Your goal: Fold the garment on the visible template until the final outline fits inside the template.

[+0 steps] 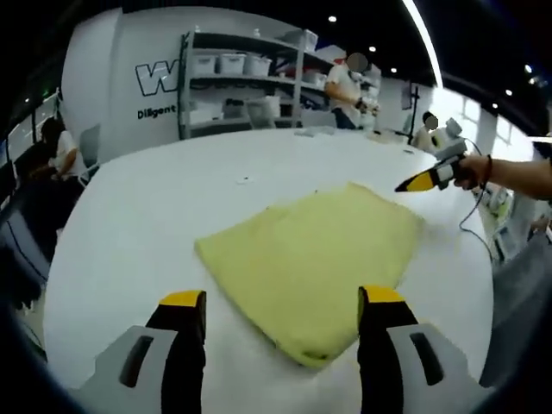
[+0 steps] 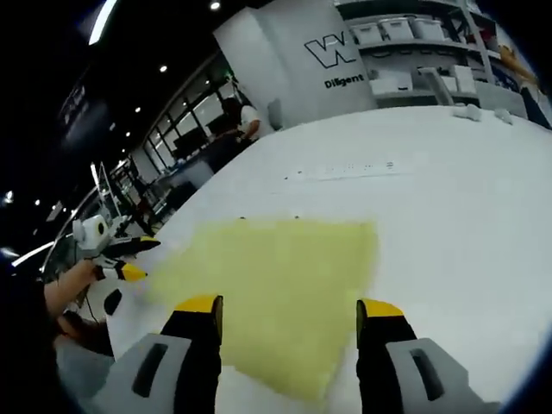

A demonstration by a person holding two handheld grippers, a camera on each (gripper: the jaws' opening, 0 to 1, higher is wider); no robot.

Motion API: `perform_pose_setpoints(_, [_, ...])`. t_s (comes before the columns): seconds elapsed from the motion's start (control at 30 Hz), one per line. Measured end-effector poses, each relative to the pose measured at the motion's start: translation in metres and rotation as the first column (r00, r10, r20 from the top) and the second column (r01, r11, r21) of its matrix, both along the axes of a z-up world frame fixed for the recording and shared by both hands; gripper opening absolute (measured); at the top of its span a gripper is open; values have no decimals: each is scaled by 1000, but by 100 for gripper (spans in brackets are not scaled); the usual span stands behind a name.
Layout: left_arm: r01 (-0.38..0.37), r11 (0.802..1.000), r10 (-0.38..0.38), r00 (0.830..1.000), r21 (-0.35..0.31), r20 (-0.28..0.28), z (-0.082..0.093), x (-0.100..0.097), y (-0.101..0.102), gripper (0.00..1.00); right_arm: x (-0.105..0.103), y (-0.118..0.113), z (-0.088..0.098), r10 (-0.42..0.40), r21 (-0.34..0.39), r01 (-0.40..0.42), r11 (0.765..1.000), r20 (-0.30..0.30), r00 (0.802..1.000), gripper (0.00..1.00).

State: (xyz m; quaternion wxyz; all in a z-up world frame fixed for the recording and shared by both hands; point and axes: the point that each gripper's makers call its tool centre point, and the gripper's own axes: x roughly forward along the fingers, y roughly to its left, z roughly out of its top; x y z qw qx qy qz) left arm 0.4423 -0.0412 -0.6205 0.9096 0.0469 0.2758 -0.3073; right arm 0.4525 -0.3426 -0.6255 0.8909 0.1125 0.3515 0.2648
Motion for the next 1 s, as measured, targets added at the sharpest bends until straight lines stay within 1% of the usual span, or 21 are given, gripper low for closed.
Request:
perform_pose_setpoints(0.07, [-1, 1000, 1, 1000, -10, -16, -6, -7, 2, 65, -5, -3, -3, 4, -2, -4, 1000, -9, 1000, 60])
perform_pose_setpoints(0.13, [-4, 1000, 5, 1000, 4, -31, -11, -12, 7, 60, -12, -6, -7, 12, -16, -12, 1000, -18, 1000, 59])
perform_pose_setpoints(0.27, [-12, 1000, 12, 999, -16, -39, -13, -20, 9, 53, -22, -12, -13, 19, -28, -20, 999, -23, 1000, 59])
perform_pose_setpoints(0.3, [-12, 1000, 11, 999, -20, -45, -14, -22, 9, 50, -23, -15, -16, 15, -43, -16, 999, -24, 1000, 58])
perform_pose_setpoints(0.33, [-25, 1000, 24, 998, -18, -65, -17, -24, 11, 48, -25, -16, -17, 18, -51, -19, 998, -21, 1000, 57])
perform_pose_setpoints(0.4, [-28, 999, 27, 997, -15, -78, -20, -27, 12, 44, -28, -17, -19, 19, -57, -21, 998, -22, 1000, 55])
perform_pose_setpoints(0.5, [-39, 999, 35, 995, -37, -95, -22, -30, 11, 37, -34, -17, -21, 23, -50, -24, 998, -27, 999, 51])
perform_pose_setpoints(0.6, [-50, 997, 43, 993, -59, -114, -25, -36, 9, 31, -41, -16, -26, 44, -64, -45, 997, -27, 999, 48])
perform_pose_setpoints(0.7, [-59, 996, 49, 989, -72, -139, -30, -40, 8, 22, -49, -12, -28, 70, -52, -71, 996, -36, 997, 40])
perform_pose_setpoints(0.73, [-57, 996, 46, 988, -71, -150, -32, -42, 8, 18, -50, -12, -30, 75, -54, -77, 996, -37, 997, 35])
perform_pose_setpoints(0.77, [-59, 996, 47, 987, -69, -154, -34, -43, 8, 15, -53, -12, -33, 87, -68, -89, 994, -35, 996, 32])
perform_pose_setpoints(0.83, [-68, 995, 56, 986, -71, -158, -36, -43, 9, 11, -55, -15, -40, 107, -101, -111, 989, -41, 993, 28])
perform_pose_setpoints(0.93, [-72, 992, 55, 985, -101, -161, -34, -44, 6, 8, -62, -15, -43, 120, -114, -124, 986, -37, 992, 23])
perform_pose_setpoints(1.0, [-78, 990, 58, 984, -114, -171, -34, -45, 4, 7, -61, -17, -46, 126, -126, -129, 984, -29, 992, 19])
